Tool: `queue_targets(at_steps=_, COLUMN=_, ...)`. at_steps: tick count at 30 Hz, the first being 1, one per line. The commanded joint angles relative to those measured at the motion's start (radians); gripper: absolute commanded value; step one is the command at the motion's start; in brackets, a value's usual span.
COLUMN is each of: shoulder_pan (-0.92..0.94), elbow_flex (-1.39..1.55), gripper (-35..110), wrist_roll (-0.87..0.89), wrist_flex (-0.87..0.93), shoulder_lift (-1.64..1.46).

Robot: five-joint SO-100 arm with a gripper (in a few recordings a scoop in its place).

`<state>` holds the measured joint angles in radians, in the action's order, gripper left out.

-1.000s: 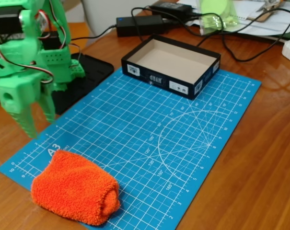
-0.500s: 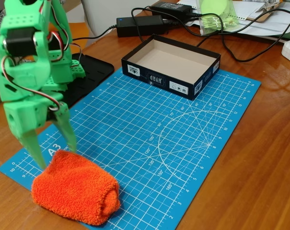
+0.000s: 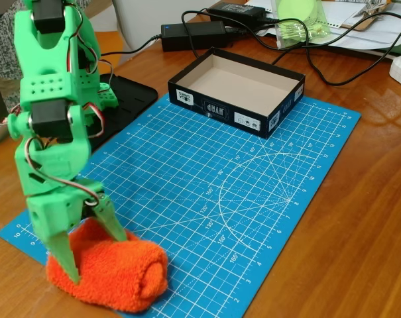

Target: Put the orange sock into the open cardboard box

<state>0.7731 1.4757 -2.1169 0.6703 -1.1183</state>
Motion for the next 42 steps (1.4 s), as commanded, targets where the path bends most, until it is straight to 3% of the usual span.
queue_targets(at_steps=1, shoulder_pan=-0.008, elbow_flex=0.044, gripper=5, wrist_roll=0.031, wrist_flex=-0.029, shoulder_lift=-0.020)
queue_targets(at_steps=6, shoulder_pan=-0.064, elbow_flex=0.098, gripper=0, wrist_roll=0.181, wrist_flex=-0.029, shoulder_lift=-0.133)
queue_targets(at_steps=11, shoulder_pan=-0.230, elbow_flex=0.202, gripper=0, wrist_roll=0.485, wrist_flex=-0.031, shoulder_lift=-0.374)
queue_targets(at_steps=18, shoulder_pan=-0.641, elbow_flex=0.330, gripper=0, wrist_roll=1.154, wrist_flex=-0.061, shoulder_lift=-0.796)
queue_targets(at_steps=23, shoulder_pan=-0.890, elbow_flex=0.383, gripper=0, wrist_roll=1.713, wrist_flex=0.184, shoulder_lift=-1.032)
queue_targets(at_steps=25, shoulder_pan=-0.966, elbow_flex=0.465, gripper=0, wrist_roll=1.842, wrist_flex=0.261, shoulder_lift=-1.123)
queue_targets(at_steps=32, shoulder_pan=-1.250, elbow_flex=0.893, gripper=0, wrist_roll=2.052, wrist_flex=0.302, shoulder_lift=-1.434)
queue_targets(at_steps=37, shoulder_pan=-1.439, elbow_flex=1.025, gripper=4, wrist_roll=2.221, wrist_flex=0.239, shoulder_lift=-1.548)
queue_targets(at_steps=42, shoulder_pan=-1.660, elbow_flex=1.161, gripper=0, wrist_roll=2.068, wrist_flex=0.138, shoulder_lift=-1.629)
